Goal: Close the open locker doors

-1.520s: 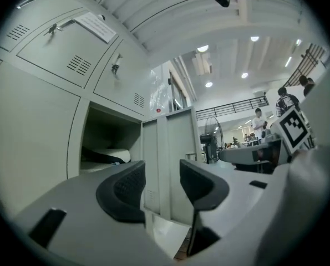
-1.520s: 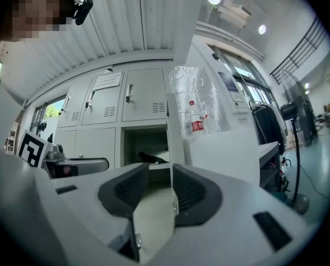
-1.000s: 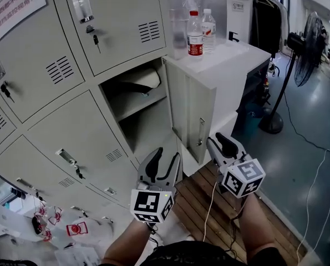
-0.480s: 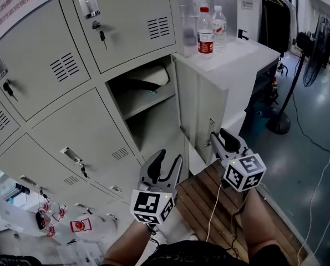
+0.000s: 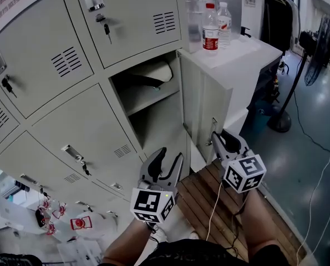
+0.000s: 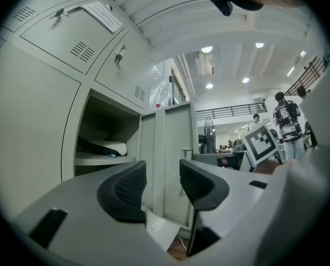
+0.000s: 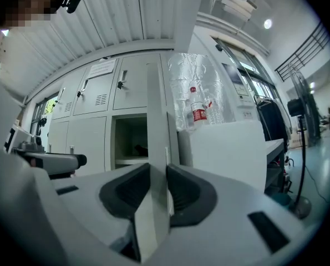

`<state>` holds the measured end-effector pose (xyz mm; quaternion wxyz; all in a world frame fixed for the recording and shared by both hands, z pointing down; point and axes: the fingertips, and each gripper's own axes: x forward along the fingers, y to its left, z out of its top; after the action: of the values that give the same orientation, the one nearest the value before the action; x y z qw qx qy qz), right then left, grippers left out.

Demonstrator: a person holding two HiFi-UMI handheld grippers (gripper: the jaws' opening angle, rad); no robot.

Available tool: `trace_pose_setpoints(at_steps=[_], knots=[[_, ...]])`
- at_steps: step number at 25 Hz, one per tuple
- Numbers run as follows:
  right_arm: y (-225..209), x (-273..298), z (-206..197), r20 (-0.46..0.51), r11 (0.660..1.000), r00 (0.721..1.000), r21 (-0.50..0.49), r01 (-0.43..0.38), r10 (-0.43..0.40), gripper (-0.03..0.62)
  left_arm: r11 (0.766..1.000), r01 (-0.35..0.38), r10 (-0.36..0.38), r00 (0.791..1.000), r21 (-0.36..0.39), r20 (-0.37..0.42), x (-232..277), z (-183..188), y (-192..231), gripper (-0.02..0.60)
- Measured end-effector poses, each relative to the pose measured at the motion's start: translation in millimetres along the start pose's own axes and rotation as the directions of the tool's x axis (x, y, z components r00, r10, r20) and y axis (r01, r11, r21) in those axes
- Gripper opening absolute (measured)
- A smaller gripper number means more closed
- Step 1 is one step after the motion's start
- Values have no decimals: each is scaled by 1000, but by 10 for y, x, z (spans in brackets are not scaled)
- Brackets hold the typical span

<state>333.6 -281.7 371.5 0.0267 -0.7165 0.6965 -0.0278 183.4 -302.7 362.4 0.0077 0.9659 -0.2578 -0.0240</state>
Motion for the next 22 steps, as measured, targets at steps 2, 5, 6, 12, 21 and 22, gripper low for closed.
trace_pose_setpoints(at_steps=[2, 5, 6, 12, 21, 22], knots=[[80, 10, -9, 3, 1000, 1000, -22, 0, 0, 100, 1000, -5, 5, 1000, -5, 0, -36, -12, 41, 184], [228, 36, -22, 7, 999, 1000, -34, -11, 11, 101, 1000, -14, 14, 1000, -13, -4, -103, -27, 119, 184], [289, 48, -24, 7, 999, 1000, -36, -19, 19, 102, 1000, -17, 17, 1000, -14, -5, -128, -26, 149, 184], [661, 180, -51, 1, 997, 999, -65, -48, 48, 113, 999, -40, 40, 999, -20, -4, -277, -7, 375, 184], [1104, 411, -75, 22, 994, 999, -106, -37, 40, 118, 997, -79, 79, 997, -18, -6, -534, 32, 774, 184], [1145, 440, -78, 24, 994, 999, -108, -35, 37, 118, 996, -83, 83, 997, -18, -7, -563, 34, 818, 184]])
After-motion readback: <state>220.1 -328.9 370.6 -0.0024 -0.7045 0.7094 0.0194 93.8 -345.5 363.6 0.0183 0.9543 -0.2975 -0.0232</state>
